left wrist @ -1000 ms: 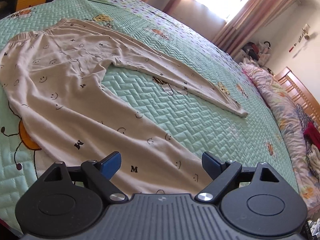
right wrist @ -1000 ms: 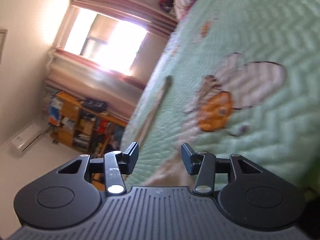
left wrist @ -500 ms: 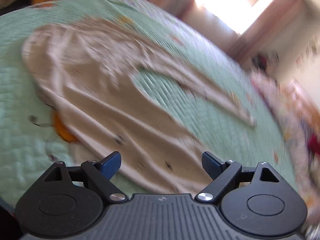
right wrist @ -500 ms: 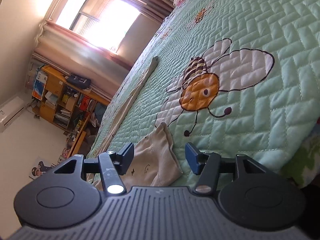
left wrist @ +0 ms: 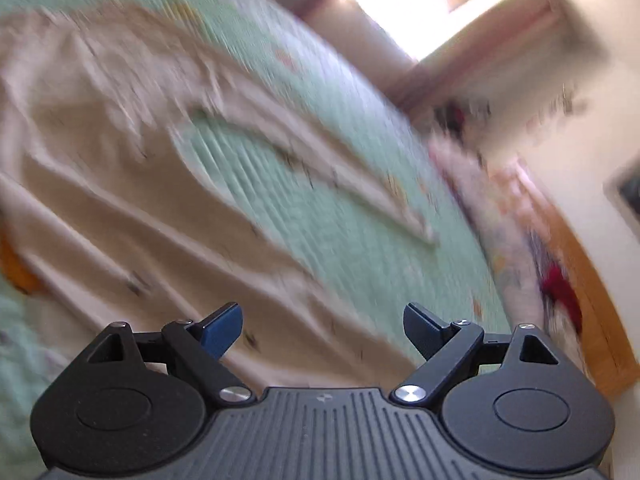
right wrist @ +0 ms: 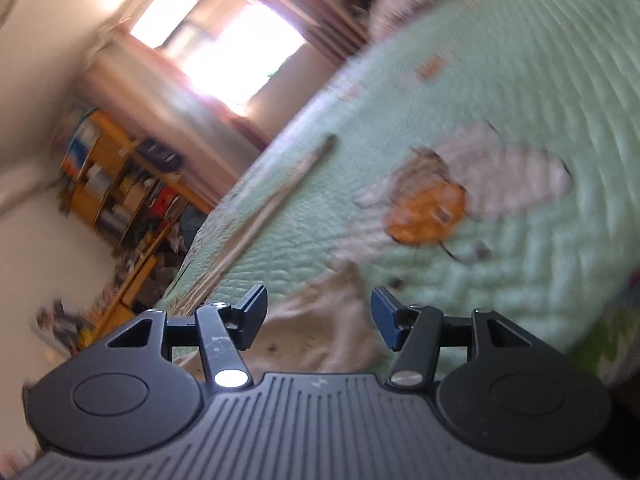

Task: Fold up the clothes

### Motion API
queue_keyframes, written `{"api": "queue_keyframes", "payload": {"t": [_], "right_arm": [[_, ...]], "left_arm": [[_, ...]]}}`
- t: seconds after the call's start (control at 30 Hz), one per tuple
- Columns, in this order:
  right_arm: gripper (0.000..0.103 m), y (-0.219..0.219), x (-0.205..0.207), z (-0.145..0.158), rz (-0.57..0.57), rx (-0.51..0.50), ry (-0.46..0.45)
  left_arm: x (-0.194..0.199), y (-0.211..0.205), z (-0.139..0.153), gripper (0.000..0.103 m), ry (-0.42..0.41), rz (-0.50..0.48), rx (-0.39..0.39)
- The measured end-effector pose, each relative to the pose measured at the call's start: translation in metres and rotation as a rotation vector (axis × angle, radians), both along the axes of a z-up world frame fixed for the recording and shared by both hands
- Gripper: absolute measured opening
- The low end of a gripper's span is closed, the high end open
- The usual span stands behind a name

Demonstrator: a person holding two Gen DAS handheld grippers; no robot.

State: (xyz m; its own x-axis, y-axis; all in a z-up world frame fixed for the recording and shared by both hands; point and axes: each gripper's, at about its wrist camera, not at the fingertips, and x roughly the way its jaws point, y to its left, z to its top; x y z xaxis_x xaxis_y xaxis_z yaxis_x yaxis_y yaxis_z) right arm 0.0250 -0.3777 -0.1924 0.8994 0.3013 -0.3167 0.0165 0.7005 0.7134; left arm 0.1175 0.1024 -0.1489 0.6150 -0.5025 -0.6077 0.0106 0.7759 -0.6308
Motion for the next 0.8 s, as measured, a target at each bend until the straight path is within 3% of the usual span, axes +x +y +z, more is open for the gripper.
{"api": "queue_keyframes", "payload": {"t": [0.03,0.1,0.27,0.37,0.53,0.6,0.7,0.73,0.8], "right_arm": [[0.060,0.005,-0.001,0.009,0.011,-0.040,-0.025],[0.060,0.018,0.003,0.023,0.089,-0.079,-0.061],[0.059,0.061,0.031,0.025,0.290,-0.013,-0.066],[0.059,0.094,0.047,0.016,0.398,0.061,-0.071],[0.059,0.132,0.055,-0.004,0.573,0.262,-0.031],[0.059,0.141,0.056,0.000,0.606,0.261,-0.033],[0.060,0.137,0.062,-0.020,0.543,0.284,0.070],[0.050,0.132,0.062,-0.031,0.505,0.289,0.126],[0.030,0.121,0.055,-0.038,0.485,0.288,0.149]], "left_arm": [[0.001,-0.011,-0.008,0.088,0.044,-0.039,0.050],[-0.009,-0.027,-0.006,0.095,0.006,-0.112,0.130],[-0.012,-0.020,-0.001,0.094,0.044,-0.075,0.062],[-0.015,-0.022,0.007,0.094,0.019,-0.057,0.042],[-0.017,-0.039,0.020,0.094,-0.051,-0.115,-0.031],[-0.014,-0.048,0.017,0.094,-0.051,-0.128,-0.058],[-0.007,-0.062,-0.001,0.094,0.018,-0.147,-0.035],[-0.007,-0.064,-0.006,0.094,0.023,-0.149,-0.027],[-0.009,-0.065,-0.012,0.094,0.024,-0.149,-0.016]]}}
